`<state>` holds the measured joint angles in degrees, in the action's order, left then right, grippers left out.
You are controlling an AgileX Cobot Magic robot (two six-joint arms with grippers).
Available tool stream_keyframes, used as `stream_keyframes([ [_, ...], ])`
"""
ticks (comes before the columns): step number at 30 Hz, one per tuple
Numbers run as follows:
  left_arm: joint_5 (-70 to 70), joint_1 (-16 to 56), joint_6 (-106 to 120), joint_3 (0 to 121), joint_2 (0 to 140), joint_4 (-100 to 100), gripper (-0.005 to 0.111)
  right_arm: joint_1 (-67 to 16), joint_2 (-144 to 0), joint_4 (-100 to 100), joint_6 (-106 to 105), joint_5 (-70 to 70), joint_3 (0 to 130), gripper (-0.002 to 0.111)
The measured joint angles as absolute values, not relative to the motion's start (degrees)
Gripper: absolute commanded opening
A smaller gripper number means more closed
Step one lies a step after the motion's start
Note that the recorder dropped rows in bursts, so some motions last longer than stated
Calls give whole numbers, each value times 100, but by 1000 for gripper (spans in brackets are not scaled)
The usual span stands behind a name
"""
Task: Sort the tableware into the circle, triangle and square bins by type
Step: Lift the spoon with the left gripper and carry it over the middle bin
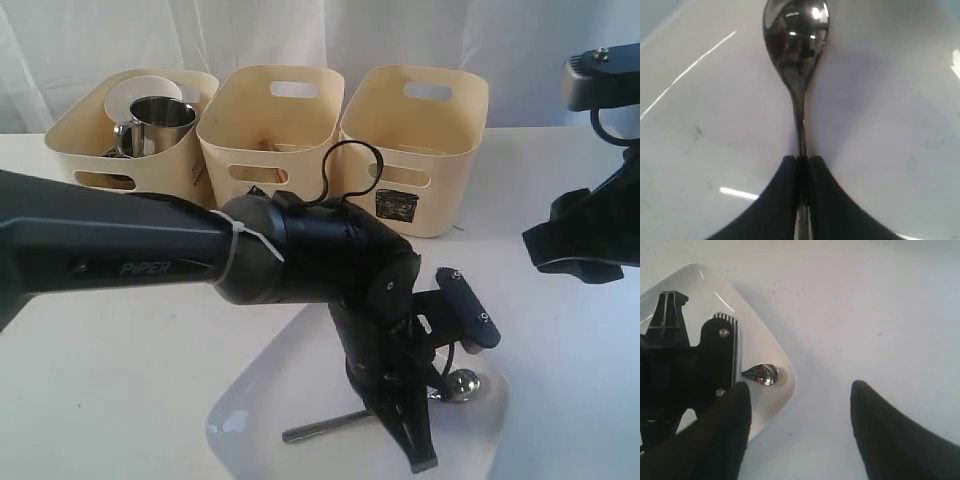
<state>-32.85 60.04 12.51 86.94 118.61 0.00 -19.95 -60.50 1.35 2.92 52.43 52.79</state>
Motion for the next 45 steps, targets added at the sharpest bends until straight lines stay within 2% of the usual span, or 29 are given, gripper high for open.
stream_keyframes([
  [6, -3337, 6004, 1176, 8967, 11641, 515, 0, -1995, -6050, 135, 292, 5243, 5279, 55],
  [16, -3685, 5982, -640, 9110, 11592, 3496, 0, -1995, -5812, 887, 893, 5169, 5279, 55],
  [21, -3721, 5720, -1225, 9258, 11592, 4055, 0, -1995, -5671, 1408, 1368, 5171, 5279, 55],
  [24, -3626, 5390, -1521, 9474, 11540, 4163, 0, -1995, -5652, 1497, 1468, 5171, 5279, 44],
  [30, -3313, 4917, -1850, 9842, 11345, 4320, 0, -1995, -5652, 1730, 1723, 5167, 5279, 1],
  [38, -2582, 4408, -2300, 10123, 11282, 4503, 0, -1995, -5652, 2282, 2350, 5167, 5279, 0],
  [45, -1098, 3932, -2610, 10240, 11331, 4604, 0, -1995, -5652, 2316, 2400, 5158, 5279, 0],
])
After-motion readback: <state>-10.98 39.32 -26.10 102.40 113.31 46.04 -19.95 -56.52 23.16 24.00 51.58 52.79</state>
